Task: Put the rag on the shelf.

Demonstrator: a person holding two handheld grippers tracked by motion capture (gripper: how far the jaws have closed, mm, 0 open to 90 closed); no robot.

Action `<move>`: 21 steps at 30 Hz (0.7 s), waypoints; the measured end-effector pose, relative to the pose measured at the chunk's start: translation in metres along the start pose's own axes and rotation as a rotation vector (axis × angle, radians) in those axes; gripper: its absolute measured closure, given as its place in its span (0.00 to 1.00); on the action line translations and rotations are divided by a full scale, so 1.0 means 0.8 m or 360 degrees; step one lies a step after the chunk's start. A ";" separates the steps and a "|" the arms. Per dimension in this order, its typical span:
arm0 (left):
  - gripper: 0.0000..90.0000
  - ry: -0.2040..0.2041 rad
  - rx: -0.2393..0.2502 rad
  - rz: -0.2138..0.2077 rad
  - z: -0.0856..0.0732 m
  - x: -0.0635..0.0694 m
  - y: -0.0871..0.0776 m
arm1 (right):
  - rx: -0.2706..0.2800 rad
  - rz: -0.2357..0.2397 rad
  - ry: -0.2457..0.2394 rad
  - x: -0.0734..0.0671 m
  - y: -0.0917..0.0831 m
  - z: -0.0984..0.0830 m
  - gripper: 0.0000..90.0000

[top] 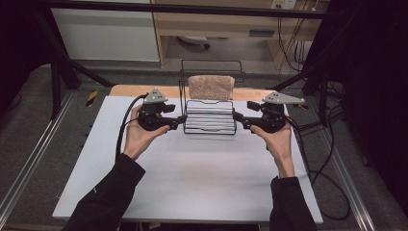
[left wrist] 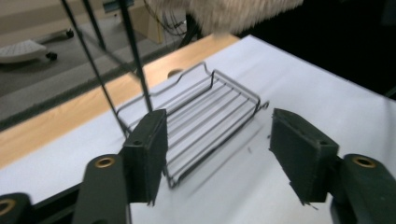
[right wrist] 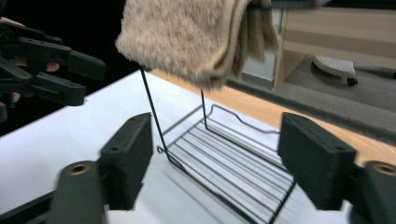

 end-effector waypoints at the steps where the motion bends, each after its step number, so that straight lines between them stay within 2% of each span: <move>1: 0.38 -0.0009 -0.0009 0.0003 -0.007 -0.002 -0.001 | -0.0013 0.0006 0.0005 -0.001 -0.001 -0.004 0.22; 3: 0.31 -0.0022 -0.0026 0.0018 -0.020 -0.008 -0.004 | -0.0053 0.0003 0.0017 -0.001 -0.003 -0.021 0.17; 4: 0.31 -0.0027 -0.0032 0.0030 -0.026 -0.011 -0.006 | -0.0053 0.0003 0.0017 -0.001 -0.003 -0.021 0.17; 5: 0.28 -0.0032 -0.0041 0.0040 -0.034 -0.014 -0.008 | -0.0071 0.0013 0.0043 -0.003 -0.004 -0.032 0.13; 10: 0.20 -0.0045 -0.0063 0.0078 -0.060 -0.024 -0.017 | -0.0097 0.0034 0.0067 -0.008 -0.006 -0.051 0.09; 11: 0.17 -0.0039 -0.0067 0.0091 -0.067 -0.027 -0.019 | -0.0119 0.0047 0.0068 -0.011 -0.006 -0.063 0.07; 12: 0.17 -0.0041 -0.0067 0.0095 -0.071 -0.028 -0.020 | -0.0119 0.0047 0.0068 -0.011 -0.006 -0.063 0.07; 13: 0.15 -0.0043 -0.0073 0.0104 -0.084 -0.031 -0.023 | -0.0142 0.0046 0.0075 -0.013 -0.007 -0.072 0.05; 14: 0.14 -0.0043 -0.0073 0.0104 -0.084 -0.031 -0.023 | -0.0142 0.0046 0.0075 -0.013 -0.007 -0.072 0.05; 17: 0.13 -0.0036 -0.0082 0.0112 -0.100 -0.034 -0.027 | -0.0195 0.0054 0.0085 -0.018 -0.008 -0.094 0.03; 18: 0.13 -0.0039 -0.0077 0.0111 -0.105 -0.036 -0.029 | -0.0195 0.0054 0.0085 -0.018 -0.008 -0.094 0.03; 19: 0.12 -0.0058 -0.0068 0.0105 -0.115 -0.038 -0.033 | -0.0212 0.0065 0.0092 -0.020 -0.008 -0.105 0.02; 20: 0.12 -0.0058 -0.0068 0.0105 -0.115 -0.038 -0.033 | -0.0212 0.0065 0.0092 -0.020 -0.008 -0.105 0.02; 21: 0.11 -0.0064 -0.0071 0.0104 -0.122 -0.040 -0.035 | -0.0231 0.0072 0.0084 -0.022 -0.010 -0.116 0.01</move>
Point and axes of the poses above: each handheld gripper's, and its own axes: y roughly forward along the jaws, z roughly out of its top, x roughly to its right, the point moved 10 cm from there along y, roughly forward along the jaws, and after that the axes turned 11 degrees about -y, right-handed, at the moved point
